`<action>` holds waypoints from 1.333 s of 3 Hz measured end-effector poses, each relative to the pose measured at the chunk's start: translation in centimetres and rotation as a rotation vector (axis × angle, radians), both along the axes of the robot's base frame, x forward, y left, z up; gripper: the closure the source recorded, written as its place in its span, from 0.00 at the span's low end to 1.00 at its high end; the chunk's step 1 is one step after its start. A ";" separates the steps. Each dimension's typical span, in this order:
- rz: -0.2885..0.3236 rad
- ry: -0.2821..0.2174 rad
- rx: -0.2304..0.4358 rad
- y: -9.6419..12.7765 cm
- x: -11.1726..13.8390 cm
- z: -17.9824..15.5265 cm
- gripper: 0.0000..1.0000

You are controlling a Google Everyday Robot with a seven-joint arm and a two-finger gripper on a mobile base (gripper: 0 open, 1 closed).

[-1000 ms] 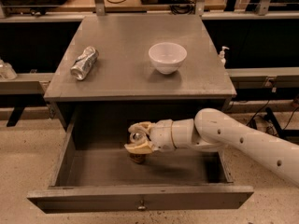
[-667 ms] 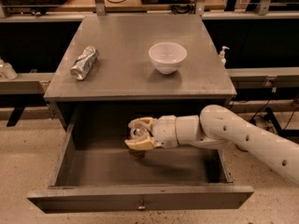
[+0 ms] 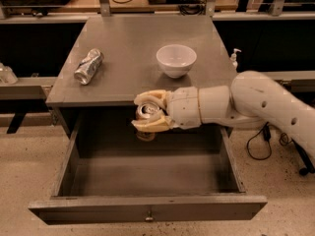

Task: Pick orange can from top drawer and place on counter

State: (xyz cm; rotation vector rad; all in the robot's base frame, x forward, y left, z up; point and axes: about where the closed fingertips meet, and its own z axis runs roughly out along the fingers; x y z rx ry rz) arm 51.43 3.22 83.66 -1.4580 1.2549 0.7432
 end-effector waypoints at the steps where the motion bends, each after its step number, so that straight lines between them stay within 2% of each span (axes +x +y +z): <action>1: 0.042 -0.062 -0.069 0.0 0.4 6.0 1.00; 2: 0.102 -0.055 -0.146 0.6 2.0 9.8 1.00; 3: 0.171 0.047 -0.184 1.9 4.9 10.8 1.00; 4: 0.204 0.140 -0.146 4.1 8.7 11.8 1.00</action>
Offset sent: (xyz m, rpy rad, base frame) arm 0.0674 0.0328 0.1924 -0.2171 -0.0928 0.2150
